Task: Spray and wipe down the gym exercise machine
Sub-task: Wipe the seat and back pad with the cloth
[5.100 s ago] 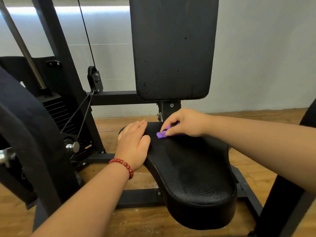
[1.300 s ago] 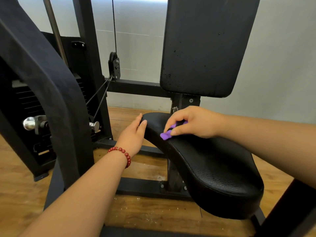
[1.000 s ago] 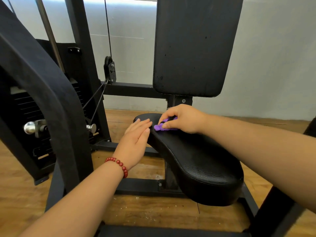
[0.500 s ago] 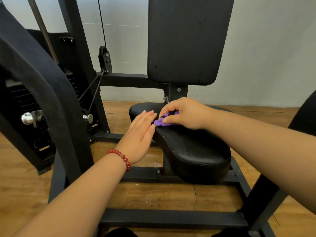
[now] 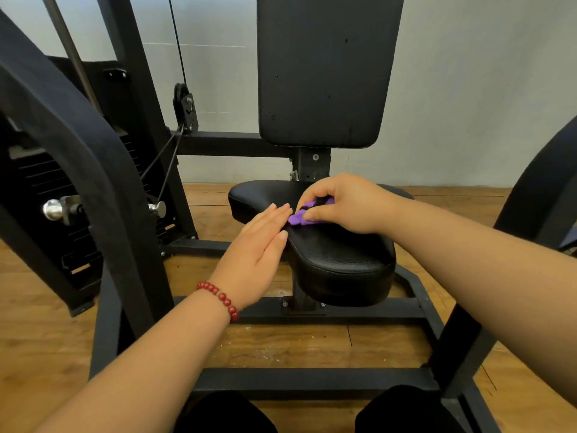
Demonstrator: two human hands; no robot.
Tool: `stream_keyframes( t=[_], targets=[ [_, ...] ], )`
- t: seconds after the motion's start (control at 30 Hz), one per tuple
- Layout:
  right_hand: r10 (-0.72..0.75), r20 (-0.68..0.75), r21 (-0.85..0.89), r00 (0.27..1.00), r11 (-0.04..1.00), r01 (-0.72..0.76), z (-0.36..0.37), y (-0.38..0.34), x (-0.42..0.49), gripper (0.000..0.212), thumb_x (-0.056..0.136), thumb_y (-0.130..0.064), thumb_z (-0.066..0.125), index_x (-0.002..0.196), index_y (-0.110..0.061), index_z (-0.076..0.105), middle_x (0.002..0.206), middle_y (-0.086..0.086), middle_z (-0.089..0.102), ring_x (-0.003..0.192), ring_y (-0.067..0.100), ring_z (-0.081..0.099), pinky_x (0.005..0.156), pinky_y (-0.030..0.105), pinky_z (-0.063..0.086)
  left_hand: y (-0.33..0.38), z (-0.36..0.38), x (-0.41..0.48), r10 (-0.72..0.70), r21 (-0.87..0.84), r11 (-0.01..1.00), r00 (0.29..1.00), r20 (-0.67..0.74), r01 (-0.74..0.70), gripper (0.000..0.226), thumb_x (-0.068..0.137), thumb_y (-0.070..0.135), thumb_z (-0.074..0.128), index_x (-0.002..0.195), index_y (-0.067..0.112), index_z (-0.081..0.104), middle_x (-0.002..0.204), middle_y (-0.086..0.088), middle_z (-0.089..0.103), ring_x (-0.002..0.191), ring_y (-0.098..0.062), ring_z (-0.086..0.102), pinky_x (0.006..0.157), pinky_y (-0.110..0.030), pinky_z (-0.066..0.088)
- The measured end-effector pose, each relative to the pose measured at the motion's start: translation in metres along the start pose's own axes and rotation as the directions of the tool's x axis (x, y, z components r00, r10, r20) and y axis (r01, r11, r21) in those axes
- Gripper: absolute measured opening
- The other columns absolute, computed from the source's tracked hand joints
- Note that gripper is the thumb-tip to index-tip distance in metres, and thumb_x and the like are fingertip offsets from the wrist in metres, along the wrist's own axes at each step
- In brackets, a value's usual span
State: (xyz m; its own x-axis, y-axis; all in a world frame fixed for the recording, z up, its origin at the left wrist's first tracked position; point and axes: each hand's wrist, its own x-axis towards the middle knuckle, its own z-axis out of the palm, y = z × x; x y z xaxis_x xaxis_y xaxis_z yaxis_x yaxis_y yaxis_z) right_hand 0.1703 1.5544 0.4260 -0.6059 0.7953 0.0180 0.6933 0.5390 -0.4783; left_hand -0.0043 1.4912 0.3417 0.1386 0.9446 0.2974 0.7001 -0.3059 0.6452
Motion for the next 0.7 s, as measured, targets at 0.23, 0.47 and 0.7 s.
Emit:
stream_keyframes(
  t=[0.23, 0.47, 0.7],
  targets=[
    [-0.105, 0.0, 0.05, 0.994, 0.993, 0.105, -0.002, -0.004, -0.05, 0.021, 0.09, -0.031, 0.066, 0.089, -0.051, 0.061, 0.092, -0.03, 0.06, 0.098, -0.014, 0.051, 0.076, -0.001, 0.038, 0.004, 0.009, -0.014, -0.012, -0.086, 0.996, 1.0, -0.021, 0.01, 0.044, 0.105, 0.03, 0.029, 0.148, 0.036, 0.025, 0.151, 0.022, 0.021, 0.142, 0.007, 0.011, 0.105, -0.004, 0.005],
    [0.016, -0.047, -0.007, 0.999, 1.0, -0.016, 0.005, -0.005, -0.022, 0.013, 0.093, -0.031, 0.063, 0.102, -0.04, 0.065, 0.098, -0.021, 0.058, 0.092, 0.001, 0.053, 0.069, 0.012, 0.037, 0.005, 0.004, -0.01, -0.033, -0.015, 0.999, 0.998, 0.046, 0.034, 0.046, 0.105, 0.034, 0.023, 0.151, 0.033, 0.023, 0.154, 0.021, 0.022, 0.144, 0.006, 0.008, 0.112, -0.013, 0.005],
    [-0.146, -0.166, -0.01, 0.975, 0.989, 0.147, 0.013, -0.013, -0.084, 0.017, 0.089, -0.027, 0.065, 0.099, -0.041, 0.066, 0.096, -0.022, 0.061, 0.1, -0.002, 0.054, 0.083, 0.008, 0.042, 0.017, -0.004, -0.014, -0.048, 0.008, 0.999, 0.997, 0.062, 0.048, 0.047, 0.104, 0.036, 0.023, 0.15, 0.031, 0.029, 0.157, 0.014, 0.024, 0.144, 0.001, 0.01, 0.112, -0.017, 0.007]
  ],
)
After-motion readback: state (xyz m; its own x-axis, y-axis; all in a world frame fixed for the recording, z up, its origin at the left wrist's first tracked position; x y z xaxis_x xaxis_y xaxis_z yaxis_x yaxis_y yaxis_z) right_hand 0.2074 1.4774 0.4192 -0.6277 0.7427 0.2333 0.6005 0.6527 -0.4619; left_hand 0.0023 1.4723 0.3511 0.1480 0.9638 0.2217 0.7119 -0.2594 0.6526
